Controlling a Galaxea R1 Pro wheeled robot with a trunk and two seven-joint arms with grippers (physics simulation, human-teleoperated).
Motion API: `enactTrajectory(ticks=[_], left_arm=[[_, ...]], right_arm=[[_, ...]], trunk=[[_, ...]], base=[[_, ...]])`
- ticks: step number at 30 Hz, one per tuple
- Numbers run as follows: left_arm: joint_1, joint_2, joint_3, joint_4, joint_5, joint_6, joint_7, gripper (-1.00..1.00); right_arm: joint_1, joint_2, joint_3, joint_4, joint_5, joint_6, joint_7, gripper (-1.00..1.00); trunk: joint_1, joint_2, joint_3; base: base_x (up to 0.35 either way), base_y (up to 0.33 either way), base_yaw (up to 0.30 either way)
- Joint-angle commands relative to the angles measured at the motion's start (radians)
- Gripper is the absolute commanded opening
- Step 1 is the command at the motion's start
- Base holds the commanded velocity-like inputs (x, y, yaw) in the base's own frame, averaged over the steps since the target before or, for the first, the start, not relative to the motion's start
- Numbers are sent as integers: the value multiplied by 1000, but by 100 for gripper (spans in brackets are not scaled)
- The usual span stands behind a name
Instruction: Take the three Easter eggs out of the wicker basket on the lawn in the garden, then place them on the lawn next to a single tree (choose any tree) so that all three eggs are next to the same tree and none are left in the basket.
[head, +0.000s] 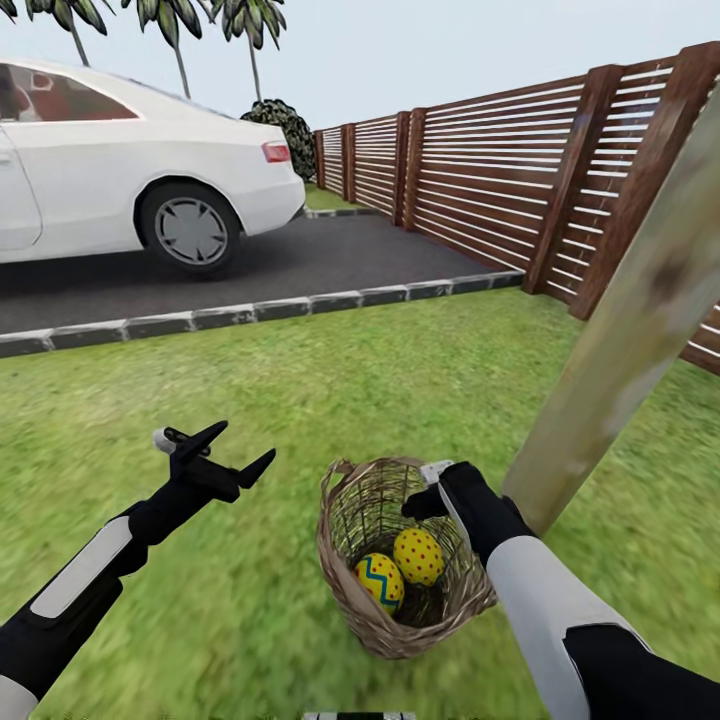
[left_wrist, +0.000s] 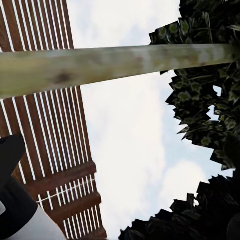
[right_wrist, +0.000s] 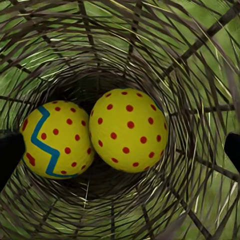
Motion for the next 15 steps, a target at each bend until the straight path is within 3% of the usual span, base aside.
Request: enactTrajectory(ticks=[1,6,9,10,15], left_arm=[[-1,1,-3,0,6,5,-2,100],[-1,0,-3,1,6,6,-3,100],[-1,1,-3,1,6,6,-3,100],[-1,1,-3,1,6,6,-3,100],[-1,0,-3,1,6,6,-3,100]], right_arm=[[0,0,0,-2,11,4,6,100],[0,10,-1,-3,-7,-1,-71,100],[0,12,0,-3,-66,-16,-114,100],[-1,12,1,-3,-105,-22,-126,100],[0,14,4,-4,-135,-27,-136,100]], trunk=[[0,-1,-5],[2,-2,-24],[4,-3,-36],[4,-3,-40],[6,-4,-59]], base=[[0,0,0],[0,0,0],[0,0,0],[0,0,0],[0,0,0]])
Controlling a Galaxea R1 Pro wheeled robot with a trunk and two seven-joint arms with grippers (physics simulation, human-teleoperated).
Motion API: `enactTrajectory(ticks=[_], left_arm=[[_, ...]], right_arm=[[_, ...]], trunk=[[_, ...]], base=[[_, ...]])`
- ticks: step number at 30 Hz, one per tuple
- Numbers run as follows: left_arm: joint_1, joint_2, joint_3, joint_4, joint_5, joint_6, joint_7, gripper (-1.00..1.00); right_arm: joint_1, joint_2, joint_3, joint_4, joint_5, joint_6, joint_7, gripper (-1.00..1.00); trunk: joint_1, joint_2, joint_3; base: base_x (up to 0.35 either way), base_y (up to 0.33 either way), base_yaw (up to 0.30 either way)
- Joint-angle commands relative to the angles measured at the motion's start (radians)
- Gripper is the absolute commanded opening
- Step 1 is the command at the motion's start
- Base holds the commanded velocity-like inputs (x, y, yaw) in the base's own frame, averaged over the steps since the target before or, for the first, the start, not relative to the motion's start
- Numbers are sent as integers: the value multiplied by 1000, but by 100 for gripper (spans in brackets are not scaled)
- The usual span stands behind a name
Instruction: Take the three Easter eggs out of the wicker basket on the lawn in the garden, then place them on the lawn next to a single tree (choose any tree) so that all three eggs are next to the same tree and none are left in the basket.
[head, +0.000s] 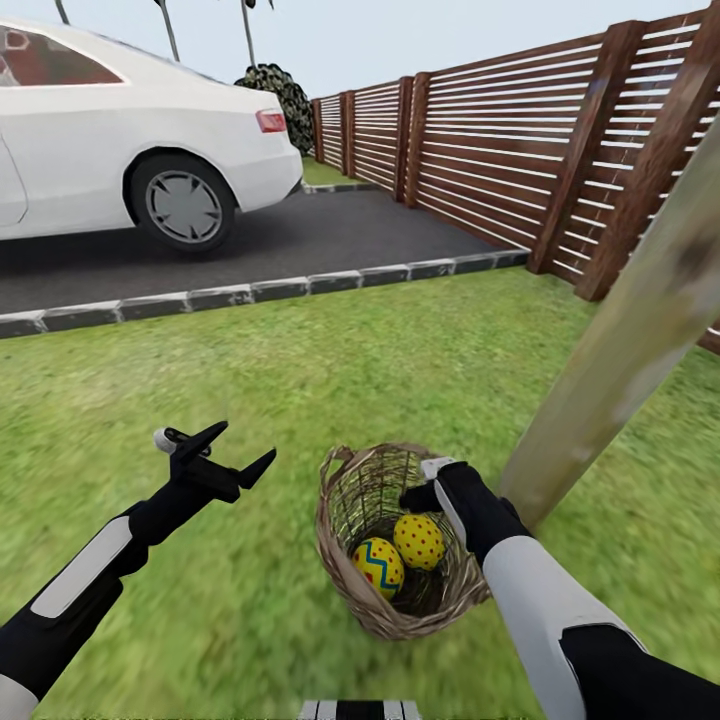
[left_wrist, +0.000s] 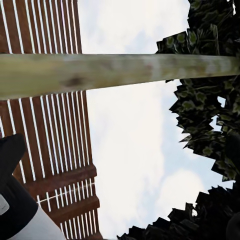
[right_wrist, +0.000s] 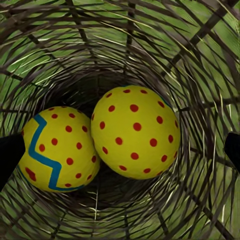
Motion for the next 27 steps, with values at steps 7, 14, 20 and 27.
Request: enactTrajectory(ticks=[7,14,20,27], left_arm=[[-1,-2,-4,0,6,4,-2,100],[-1,-2,-3,0,6,4,-2,100],[-1,-3,-4,0,6,4,-2,100],[-1,-4,-4,0,6,4,-2,100]], right_arm=[[0,0,3,-2,9,4,10,100],[-2,10,5,-2,7,4,5,100],[-28,20,5,27,5,2,-78,100],[-110,23,4,199,5,-103,-125,100]], trunk=[[3,-2,-28],[6,-4,-55],[9,-5,-78],[12,-7,-105]], base=[[0,0,0],[0,0,0],[0,0,0],[0,0,0]])
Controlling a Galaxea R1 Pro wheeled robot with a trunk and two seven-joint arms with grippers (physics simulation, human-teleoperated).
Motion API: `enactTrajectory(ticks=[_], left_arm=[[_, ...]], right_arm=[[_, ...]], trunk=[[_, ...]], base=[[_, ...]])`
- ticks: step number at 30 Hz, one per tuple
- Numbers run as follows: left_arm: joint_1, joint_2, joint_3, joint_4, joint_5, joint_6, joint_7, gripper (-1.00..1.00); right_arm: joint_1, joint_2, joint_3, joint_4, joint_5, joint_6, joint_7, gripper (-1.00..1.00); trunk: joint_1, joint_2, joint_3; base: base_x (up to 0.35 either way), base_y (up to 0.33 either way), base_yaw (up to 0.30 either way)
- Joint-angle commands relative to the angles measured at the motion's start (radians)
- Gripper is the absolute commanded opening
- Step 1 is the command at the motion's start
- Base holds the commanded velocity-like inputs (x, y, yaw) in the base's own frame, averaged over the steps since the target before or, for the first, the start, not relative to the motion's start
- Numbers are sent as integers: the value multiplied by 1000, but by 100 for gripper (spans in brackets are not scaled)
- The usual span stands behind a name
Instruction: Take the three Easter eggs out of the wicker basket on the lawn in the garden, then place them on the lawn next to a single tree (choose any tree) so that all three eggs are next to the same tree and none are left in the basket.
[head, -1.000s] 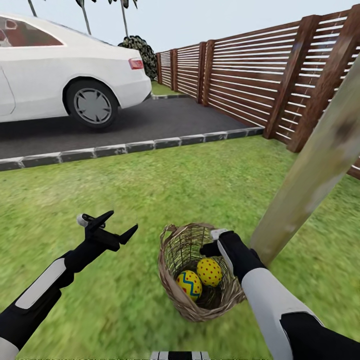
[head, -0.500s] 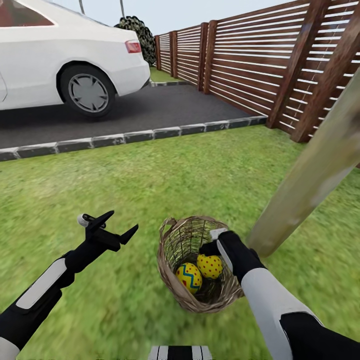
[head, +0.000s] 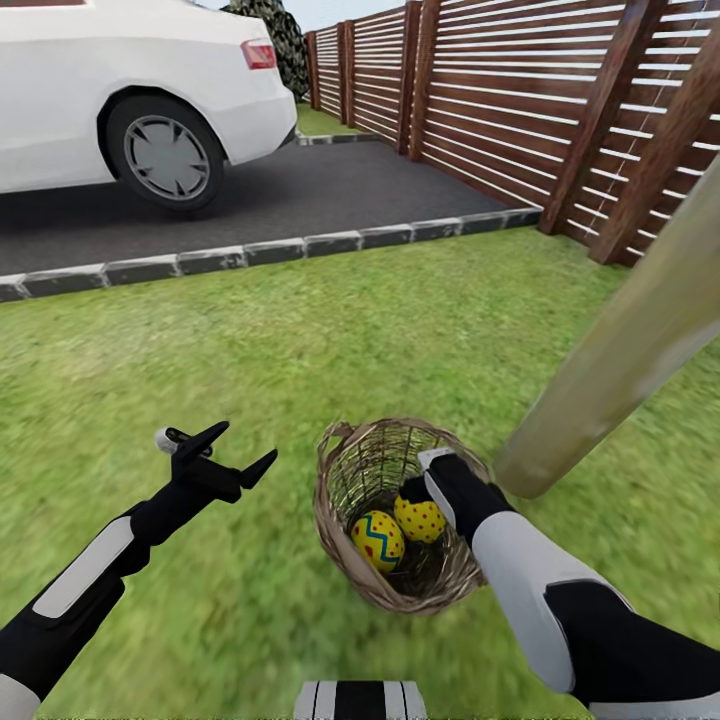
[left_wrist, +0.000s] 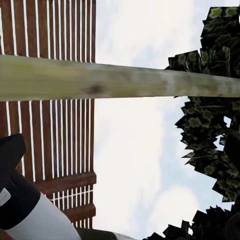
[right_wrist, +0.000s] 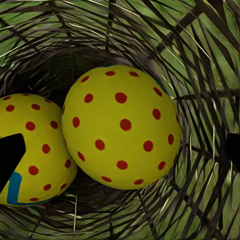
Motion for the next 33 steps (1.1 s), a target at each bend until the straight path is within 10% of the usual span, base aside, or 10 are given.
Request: enactTrajectory(ticks=[1,33], left_arm=[[-1,1,-3,0,6,4,-2,100],[-1,0,-3,0,6,4,-2,100]], right_arm=[[-3,0,3,5,5,1,-5,100],[-13,0,3,-11,9,-67,-42,100]], trunk=[[0,-1,-5],[15,-8,-128]], base=[[0,0,0],[0,0,0]])
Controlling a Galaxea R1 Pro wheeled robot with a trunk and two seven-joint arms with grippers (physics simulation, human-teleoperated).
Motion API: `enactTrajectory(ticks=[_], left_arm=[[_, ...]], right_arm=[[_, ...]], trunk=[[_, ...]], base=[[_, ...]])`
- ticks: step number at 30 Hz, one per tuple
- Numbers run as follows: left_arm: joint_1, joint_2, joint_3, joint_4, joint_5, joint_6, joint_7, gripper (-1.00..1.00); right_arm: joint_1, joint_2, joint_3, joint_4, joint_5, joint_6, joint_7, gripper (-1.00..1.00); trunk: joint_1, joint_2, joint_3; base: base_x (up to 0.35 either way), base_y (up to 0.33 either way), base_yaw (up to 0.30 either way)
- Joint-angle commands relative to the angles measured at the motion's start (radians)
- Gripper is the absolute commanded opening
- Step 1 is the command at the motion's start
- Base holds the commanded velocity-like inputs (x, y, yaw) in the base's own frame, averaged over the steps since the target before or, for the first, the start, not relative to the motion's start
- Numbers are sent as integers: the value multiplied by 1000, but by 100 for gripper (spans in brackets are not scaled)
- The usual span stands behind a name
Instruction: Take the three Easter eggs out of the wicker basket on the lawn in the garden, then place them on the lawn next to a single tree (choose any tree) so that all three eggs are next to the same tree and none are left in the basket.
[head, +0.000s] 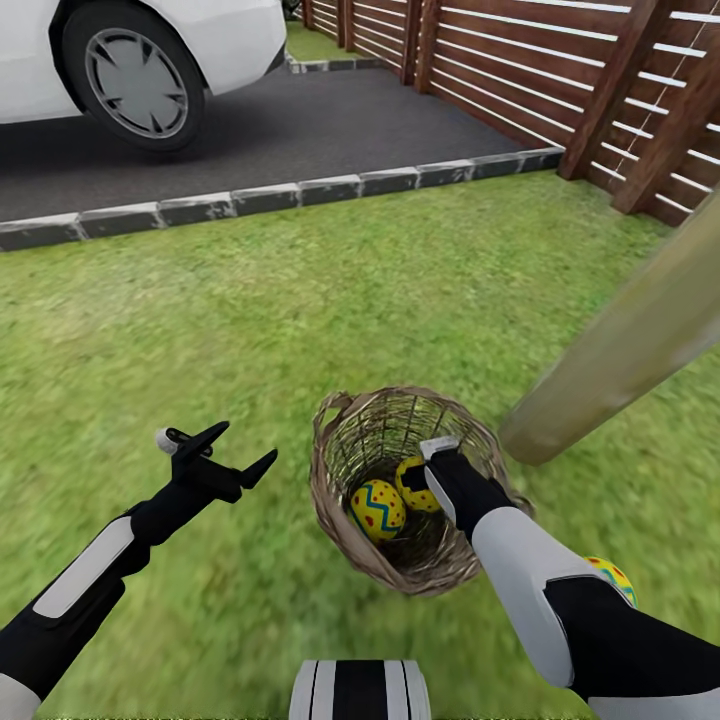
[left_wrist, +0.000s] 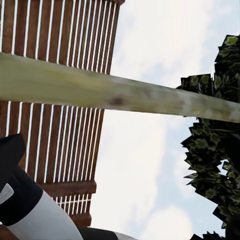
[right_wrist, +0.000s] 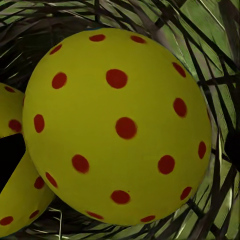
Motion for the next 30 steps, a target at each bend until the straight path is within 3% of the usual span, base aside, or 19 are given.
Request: enactTrajectory(ticks=[1,13,14,26,30], left_arm=[[-1,1,-3,0,6,4,-2,100],[-1,1,-3,0,6,4,-2,100],[-1,1,-3,0,6,4,-2,100],[0,1,-3,2,5,4,-2,100],[0,1,-3,2,4,4,-2,100]], right_arm=[[0,0,3,-2,6,6,0,100],[0,1,4,-9,6,6,2,100],[0,1,3,-9,6,6,2,-100],[0,1,2,-9,5,8,3,-100],[0,2,2,-9,4,9,2,-100]], trunk=[[0,-1,-5],[6,-3,-51],[6,-4,-55],[6,-4,-55],[7,-4,-66]], base=[[0,0,0],[0,0,0],[0,0,0],[0,0,0],[0,0,0]])
